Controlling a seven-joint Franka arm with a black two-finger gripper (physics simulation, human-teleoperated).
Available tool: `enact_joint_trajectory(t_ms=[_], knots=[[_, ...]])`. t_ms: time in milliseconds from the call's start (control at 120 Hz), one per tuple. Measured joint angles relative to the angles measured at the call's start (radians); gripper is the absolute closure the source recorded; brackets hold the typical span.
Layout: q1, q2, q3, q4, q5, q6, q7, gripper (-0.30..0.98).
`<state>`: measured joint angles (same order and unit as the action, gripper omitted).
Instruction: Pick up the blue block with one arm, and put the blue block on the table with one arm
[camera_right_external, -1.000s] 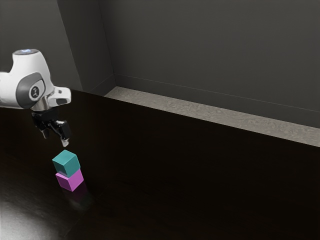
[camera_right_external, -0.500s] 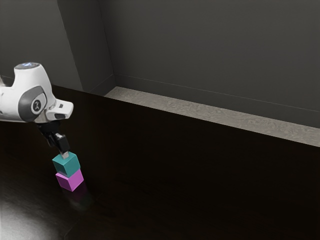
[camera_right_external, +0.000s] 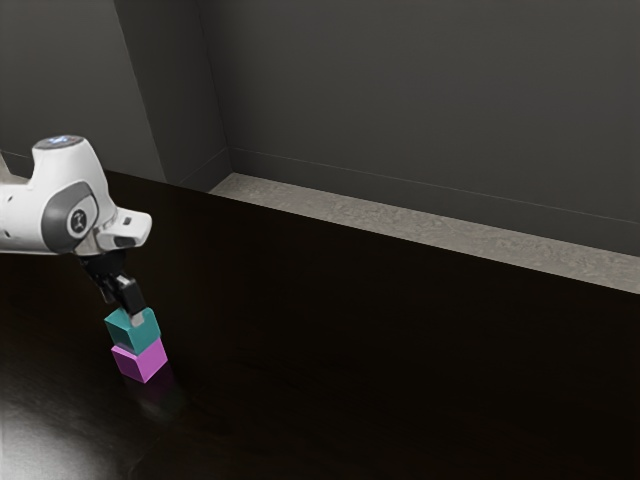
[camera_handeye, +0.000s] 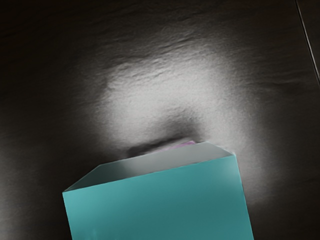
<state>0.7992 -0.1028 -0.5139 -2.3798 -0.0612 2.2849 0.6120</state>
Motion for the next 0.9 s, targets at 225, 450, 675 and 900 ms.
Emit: enact_joint_trajectory(t_ms=[225, 450, 675, 900], knots=[[-0.003, 0.028, 0.000, 0.002, 0.002, 0.011, -0.001, 0.00], [-0.004, 0.061, 0.000, 0.007, 0.005, 0.020, -0.002, 0.00], [-0.004, 0.086, 0.000, 0.009, 0.012, 0.030, -0.003, 0.00], [-0.003, 0.082, 0.000, 0.009, 0.020, 0.035, -0.003, 0.23]])
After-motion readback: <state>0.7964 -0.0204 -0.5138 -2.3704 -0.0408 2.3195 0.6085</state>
